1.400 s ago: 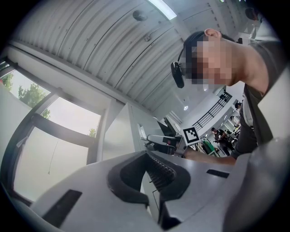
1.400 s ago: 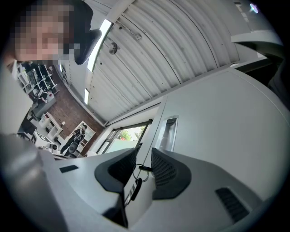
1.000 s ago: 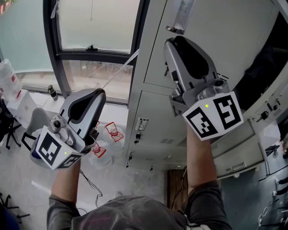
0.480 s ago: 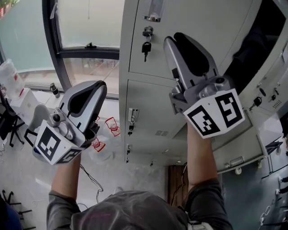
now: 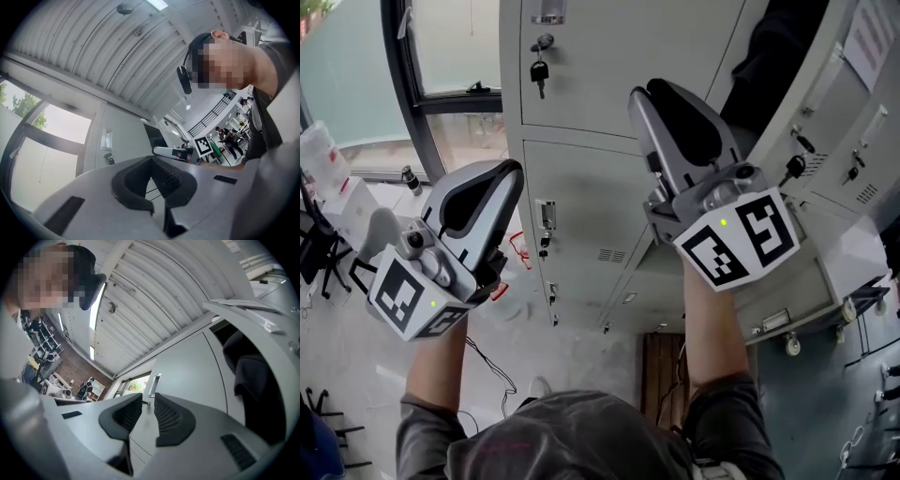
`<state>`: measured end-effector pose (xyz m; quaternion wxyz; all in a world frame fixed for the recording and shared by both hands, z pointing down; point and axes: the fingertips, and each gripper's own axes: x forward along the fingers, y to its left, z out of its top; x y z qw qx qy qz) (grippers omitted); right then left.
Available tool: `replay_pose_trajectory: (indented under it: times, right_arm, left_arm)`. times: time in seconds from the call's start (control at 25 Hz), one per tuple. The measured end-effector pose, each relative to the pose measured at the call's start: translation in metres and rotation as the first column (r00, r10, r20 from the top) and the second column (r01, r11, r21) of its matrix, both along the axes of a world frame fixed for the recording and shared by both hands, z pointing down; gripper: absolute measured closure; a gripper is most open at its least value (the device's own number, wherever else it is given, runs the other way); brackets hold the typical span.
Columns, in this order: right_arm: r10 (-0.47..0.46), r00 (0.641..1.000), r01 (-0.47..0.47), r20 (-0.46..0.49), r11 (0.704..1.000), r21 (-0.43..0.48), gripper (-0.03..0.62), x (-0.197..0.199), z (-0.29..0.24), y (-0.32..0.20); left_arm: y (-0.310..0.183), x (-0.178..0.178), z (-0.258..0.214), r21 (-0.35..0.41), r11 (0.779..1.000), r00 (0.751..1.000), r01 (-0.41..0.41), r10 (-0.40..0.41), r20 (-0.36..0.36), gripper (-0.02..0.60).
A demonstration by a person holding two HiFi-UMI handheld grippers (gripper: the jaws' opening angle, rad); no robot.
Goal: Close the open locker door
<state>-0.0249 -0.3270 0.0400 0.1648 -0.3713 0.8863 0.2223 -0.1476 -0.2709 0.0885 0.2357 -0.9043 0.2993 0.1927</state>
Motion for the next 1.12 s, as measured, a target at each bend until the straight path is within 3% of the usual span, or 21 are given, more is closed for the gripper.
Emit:
replay_pose_trajectory:
  times: [0.68, 1.12]
  right_arm:
    - [-0.023, 0.999, 0.025, 0.024, 0.994, -0.108, 0.511, 0.114, 0.060, 0.062]
    - [0.062, 0.997, -0.055, 0.037, 0.983, -0.177, 0.514, 0.146, 0.095, 0.100]
  left_arm:
    - [0.050, 0.127, 0.032, -0.073, 0.997, 0.999, -0.012, 0.016, 0.052, 0.572]
    - [0.076, 0.151, 0.051, -0.130, 0.988, 0.993, -0.087, 0.096, 0.064, 0.572]
